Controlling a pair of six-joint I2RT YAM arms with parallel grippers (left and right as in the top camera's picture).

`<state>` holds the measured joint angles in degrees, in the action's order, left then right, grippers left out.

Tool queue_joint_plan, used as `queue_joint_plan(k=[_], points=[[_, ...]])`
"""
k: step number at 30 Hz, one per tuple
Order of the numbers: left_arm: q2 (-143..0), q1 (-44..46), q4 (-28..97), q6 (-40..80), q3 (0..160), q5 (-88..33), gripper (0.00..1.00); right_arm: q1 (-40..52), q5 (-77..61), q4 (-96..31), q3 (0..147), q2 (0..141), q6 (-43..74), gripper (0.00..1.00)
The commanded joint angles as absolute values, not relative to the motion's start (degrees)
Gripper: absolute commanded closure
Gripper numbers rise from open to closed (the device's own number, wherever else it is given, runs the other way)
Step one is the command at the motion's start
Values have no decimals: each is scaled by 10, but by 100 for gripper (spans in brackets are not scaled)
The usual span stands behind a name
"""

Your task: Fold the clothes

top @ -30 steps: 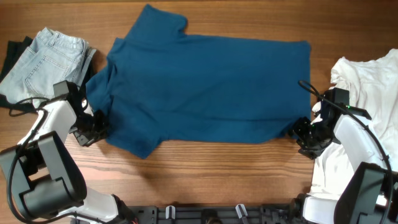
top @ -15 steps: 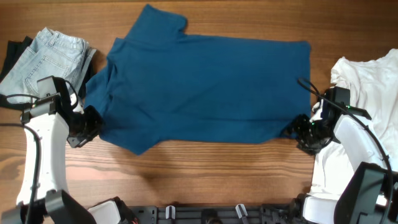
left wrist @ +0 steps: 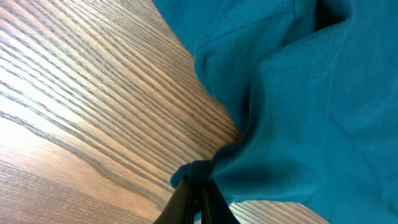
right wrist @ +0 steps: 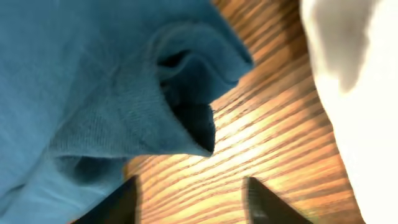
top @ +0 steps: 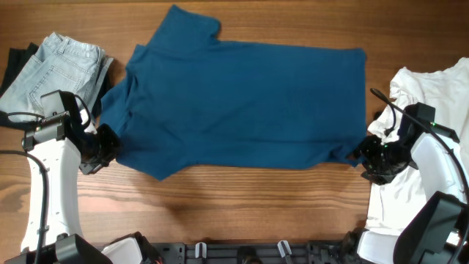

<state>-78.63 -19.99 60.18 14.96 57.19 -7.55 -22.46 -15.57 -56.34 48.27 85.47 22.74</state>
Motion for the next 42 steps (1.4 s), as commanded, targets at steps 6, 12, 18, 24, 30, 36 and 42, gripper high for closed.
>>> queue_joint_plan(k=[6,12,18,24,30,36,42], points=[[-777,-198,587,157,580,-82,96,-226,-168,-480,437,849,300,49],[-777,-198,588,157,580,-83,96,-226,-159,-457,429,849,297,85],[-776,-198,609,157,600,-83,96,-226,-132,-559,520,826,219,96],[-751,-198,683,154,696,-82,96,-226,-138,-680,603,772,196,96],[-718,-198,689,154,728,-83,96,-226,-249,-610,604,759,119,96],[-717,-196,634,154,728,-85,96,-226,-240,-516,604,761,173,96],[-730,-162,675,154,728,-56,96,-226,-195,-606,604,770,210,96]])
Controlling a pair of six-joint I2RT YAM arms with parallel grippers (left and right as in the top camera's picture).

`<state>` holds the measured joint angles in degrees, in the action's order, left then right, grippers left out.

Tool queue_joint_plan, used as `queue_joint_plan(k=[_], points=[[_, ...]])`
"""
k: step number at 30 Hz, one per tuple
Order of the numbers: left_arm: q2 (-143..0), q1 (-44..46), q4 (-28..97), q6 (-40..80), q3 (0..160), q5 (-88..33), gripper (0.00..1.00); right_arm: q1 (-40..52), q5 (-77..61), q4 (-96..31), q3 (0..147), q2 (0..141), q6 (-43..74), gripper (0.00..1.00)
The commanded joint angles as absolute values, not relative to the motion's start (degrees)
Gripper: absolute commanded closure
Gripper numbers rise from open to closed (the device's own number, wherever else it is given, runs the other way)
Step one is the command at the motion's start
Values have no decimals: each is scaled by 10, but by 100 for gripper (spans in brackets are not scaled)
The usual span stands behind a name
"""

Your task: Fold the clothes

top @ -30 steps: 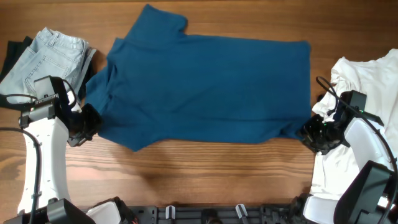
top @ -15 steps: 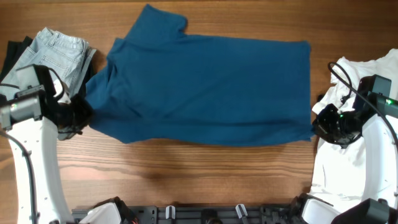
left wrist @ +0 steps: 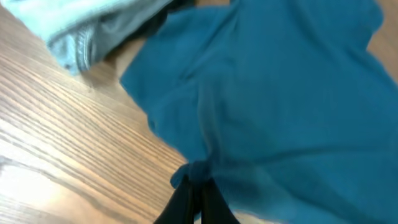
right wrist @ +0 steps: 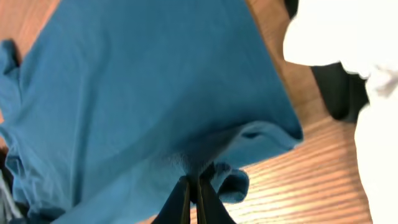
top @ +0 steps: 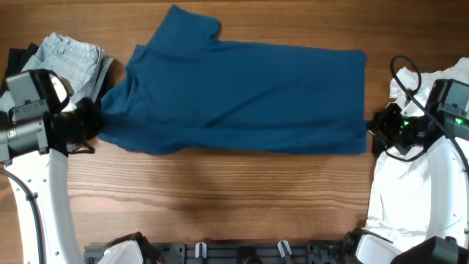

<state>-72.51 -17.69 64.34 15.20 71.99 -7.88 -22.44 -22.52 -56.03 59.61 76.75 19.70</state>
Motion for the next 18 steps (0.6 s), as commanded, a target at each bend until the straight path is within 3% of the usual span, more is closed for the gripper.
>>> queue_joint_plan(k=[1,3,7,15,18], points=[[-729,-163,694,154,728,-46,96,-226,-174,-644,604,770,210,96],[-727,-163,748,154,728,-26,96,-226,-147,-739,604,767,221,95],[-729,-162,768,154,727,-27,96,-226,-87,-691,604,764,237,96],[-789,-121,602,159,672,-48,96,-225,-185,-533,603,816,244,96],[-820,-102,528,168,672,-48,96,-225,-187,-491,603,840,299,96]])
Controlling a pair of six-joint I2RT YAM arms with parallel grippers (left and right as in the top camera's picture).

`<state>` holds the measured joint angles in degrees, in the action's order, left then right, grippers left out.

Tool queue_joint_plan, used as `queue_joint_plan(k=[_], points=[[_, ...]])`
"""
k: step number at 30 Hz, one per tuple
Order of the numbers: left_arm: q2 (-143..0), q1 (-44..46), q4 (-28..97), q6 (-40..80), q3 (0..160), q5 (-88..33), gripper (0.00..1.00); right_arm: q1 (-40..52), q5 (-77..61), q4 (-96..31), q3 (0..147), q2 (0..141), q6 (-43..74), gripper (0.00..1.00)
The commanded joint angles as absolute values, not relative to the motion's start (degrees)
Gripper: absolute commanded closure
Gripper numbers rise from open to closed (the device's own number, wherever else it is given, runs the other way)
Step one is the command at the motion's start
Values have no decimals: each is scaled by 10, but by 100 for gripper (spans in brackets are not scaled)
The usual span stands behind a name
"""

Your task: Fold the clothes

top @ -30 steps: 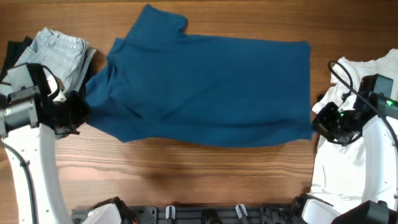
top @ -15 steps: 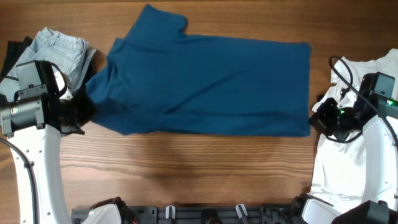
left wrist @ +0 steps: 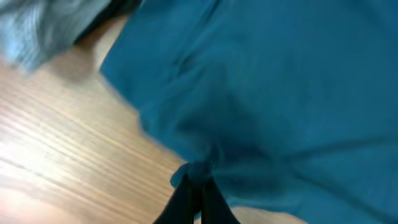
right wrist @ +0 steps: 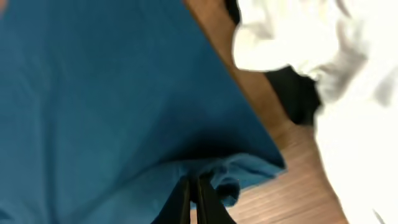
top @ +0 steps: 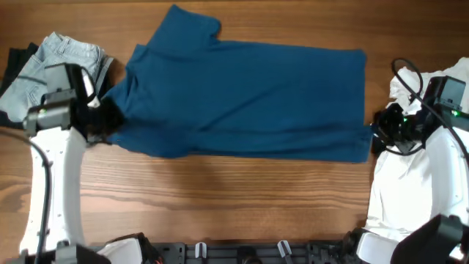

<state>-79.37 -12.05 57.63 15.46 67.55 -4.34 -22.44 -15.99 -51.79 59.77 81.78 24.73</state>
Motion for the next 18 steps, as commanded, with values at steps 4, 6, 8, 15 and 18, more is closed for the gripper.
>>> queue_joint_plan(k=[4,6,8,15,18], points=[[-862,-86,472,170,672,-48,96,-225,-211,-427,603,866,319,96],[-881,-85,451,170,672,-47,96,-225,-210,-408,603,877,330,96],[-898,-85,425,170,672,-44,96,-225,-211,-387,603,890,336,96],[-912,-85,369,217,672,23,96,-225,-207,-335,599,939,362,96],[-919,-85,372,247,672,58,96,-225,-179,-335,599,944,362,96]])
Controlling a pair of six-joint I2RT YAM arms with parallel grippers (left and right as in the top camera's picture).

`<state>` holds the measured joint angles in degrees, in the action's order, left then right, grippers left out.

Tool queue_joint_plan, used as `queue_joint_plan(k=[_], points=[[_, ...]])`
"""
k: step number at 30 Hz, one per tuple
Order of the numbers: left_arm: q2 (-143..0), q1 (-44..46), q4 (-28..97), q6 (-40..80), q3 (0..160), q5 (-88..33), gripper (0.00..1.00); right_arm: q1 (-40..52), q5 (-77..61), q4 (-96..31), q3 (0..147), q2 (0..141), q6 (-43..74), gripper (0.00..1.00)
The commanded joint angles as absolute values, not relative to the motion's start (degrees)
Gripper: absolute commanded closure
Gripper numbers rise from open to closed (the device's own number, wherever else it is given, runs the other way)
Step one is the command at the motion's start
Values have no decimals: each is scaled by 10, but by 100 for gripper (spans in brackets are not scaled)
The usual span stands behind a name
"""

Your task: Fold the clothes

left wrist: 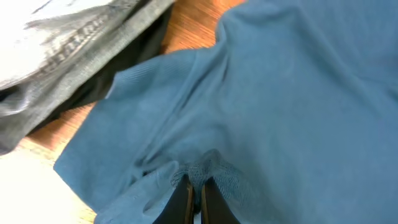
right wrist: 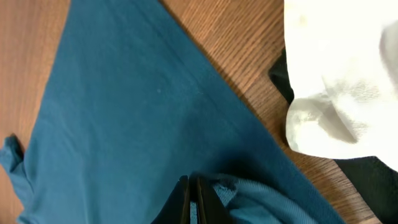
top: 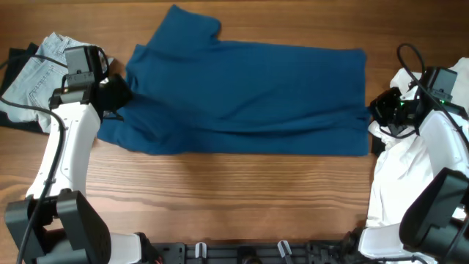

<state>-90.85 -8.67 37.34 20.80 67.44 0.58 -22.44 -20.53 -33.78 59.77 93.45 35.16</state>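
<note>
A blue polo shirt (top: 249, 95) lies spread across the wooden table, its near edge lifted at both ends and carried over the body. My left gripper (top: 116, 94) is shut on the shirt's left edge, by the sleeve. In the left wrist view the left gripper (left wrist: 194, 184) pinches bunched blue cloth (left wrist: 205, 165). My right gripper (top: 375, 110) is shut on the shirt's right hem. In the right wrist view the right gripper (right wrist: 193, 182) holds a blue fold (right wrist: 249, 199) above the flat shirt (right wrist: 124, 112).
Light grey jeans (top: 44, 62) lie on dark cloth (top: 11, 66) at the far left. A white garment (top: 432, 132) is heaped at the right edge, over something black (right wrist: 367, 180). Bare wood (top: 234, 198) runs along the near side.
Both grippers have moved toward the far side with the shirt's near edge. The left one now sits over the sleeve area, the right one higher along the right hem. Both stay shut.
First the left gripper was shut on the shirt's near-left corner while the right stood open at the near-right corner. Then both were shut on the cloth, lifted. Step by step the near edge has moved toward the far side, narrowing the shirt.
</note>
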Motion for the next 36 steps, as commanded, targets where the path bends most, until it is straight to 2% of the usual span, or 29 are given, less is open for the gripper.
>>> queue_joint_plan(k=[1,6,7,8,9,10,12,15,20,23,26,29,31,33,36], points=[[-922,-85,371,255,672,67,96,-225,-173,-335,599,944,361,96],[-951,-85,371,279,672,76,96,-225,-164,-329,599,944,354,96],[-954,-85,375,279,672,76,96,-225,-168,-327,599,944,342,92],[-957,-85,381,279,672,76,93,-225,-172,-327,599,944,321,81],[-957,-85,387,276,672,71,78,-225,-174,-332,599,944,304,58],[-956,-85,400,253,672,51,53,-225,-176,-345,599,944,283,49],[-956,-85,417,189,672,-8,42,-225,-176,-364,599,944,268,46],[-956,-79,465,104,672,-109,41,-225,-176,-377,599,944,270,45],[-956,-27,479,77,626,-109,36,-225,-173,-378,599,944,270,44],[-956,3,454,77,590,-108,36,-225,-173,-378,599,944,270,43],[-957,13,427,79,561,-85,43,-225,-173,-378,599,944,270,43],[-957,13,373,83,546,-85,58,-225,-173,-378,599,944,270,43],[-957,13,341,102,543,-85,63,-225,-173,-378,599,944,270,43],[-957,13,335,112,543,-93,95,-225,-173,-380,599,944,270,42],[-950,9,365,138,559,-109,96,-225,-173,-382,599,944,270,42]])
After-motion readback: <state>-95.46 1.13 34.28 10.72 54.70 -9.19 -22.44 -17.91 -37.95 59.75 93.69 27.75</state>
